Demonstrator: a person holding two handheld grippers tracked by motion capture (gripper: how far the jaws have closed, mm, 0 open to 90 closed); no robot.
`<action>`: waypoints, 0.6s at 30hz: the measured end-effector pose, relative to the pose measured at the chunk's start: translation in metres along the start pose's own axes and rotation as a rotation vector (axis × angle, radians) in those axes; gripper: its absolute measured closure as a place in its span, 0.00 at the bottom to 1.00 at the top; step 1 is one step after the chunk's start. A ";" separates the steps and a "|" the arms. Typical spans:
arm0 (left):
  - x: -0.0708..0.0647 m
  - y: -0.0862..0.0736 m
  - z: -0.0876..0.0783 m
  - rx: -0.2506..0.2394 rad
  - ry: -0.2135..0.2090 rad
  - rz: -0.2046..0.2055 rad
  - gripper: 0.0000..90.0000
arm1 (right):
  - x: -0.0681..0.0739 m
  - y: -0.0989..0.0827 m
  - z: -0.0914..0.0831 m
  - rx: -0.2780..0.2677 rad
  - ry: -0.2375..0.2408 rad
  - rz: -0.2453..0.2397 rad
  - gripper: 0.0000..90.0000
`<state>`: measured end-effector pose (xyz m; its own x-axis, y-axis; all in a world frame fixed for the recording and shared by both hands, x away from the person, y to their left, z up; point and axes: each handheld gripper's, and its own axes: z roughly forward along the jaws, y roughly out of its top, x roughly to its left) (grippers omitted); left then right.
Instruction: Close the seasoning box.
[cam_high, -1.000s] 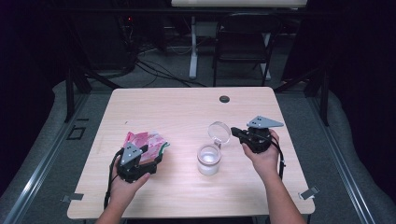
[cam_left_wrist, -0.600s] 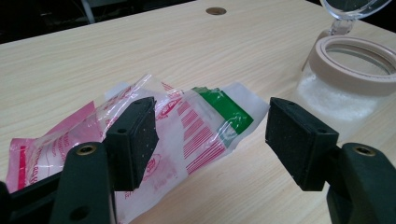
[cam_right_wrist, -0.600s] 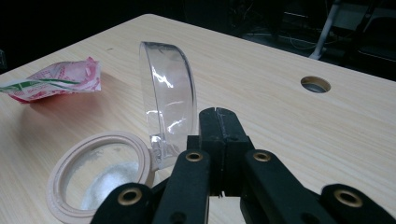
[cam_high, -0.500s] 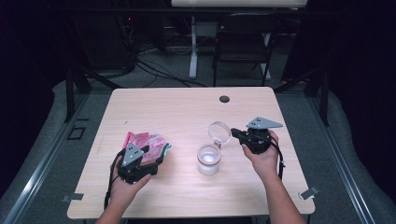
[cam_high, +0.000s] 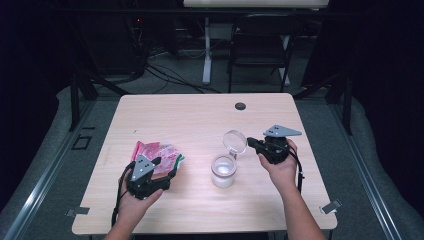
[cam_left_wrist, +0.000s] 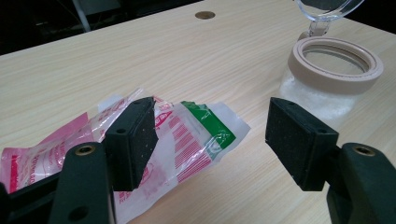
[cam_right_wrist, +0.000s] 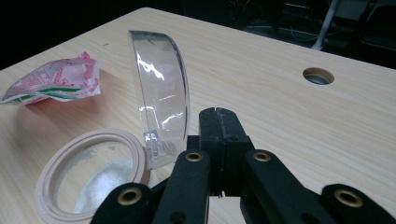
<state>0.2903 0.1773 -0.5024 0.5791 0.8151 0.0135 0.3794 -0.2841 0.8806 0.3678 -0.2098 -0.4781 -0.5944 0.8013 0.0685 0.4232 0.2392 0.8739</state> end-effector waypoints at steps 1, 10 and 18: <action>0.000 0.000 0.000 0.000 0.000 -0.002 0.37 | 0.000 0.000 0.001 0.003 0.003 0.002 1.00; -0.005 -0.001 -0.001 0.006 0.003 0.022 0.37 | -0.005 -0.001 0.008 0.004 0.012 0.026 0.99; -0.006 -0.002 -0.001 0.005 0.000 0.021 0.37 | -0.003 -0.001 0.013 0.010 0.017 0.024 0.99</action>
<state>0.2847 0.1734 -0.5036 0.5869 0.8090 0.0317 0.3709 -0.3035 0.8777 0.3781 -0.2058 -0.4853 -0.5954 0.7975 0.0972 0.4444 0.2261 0.8668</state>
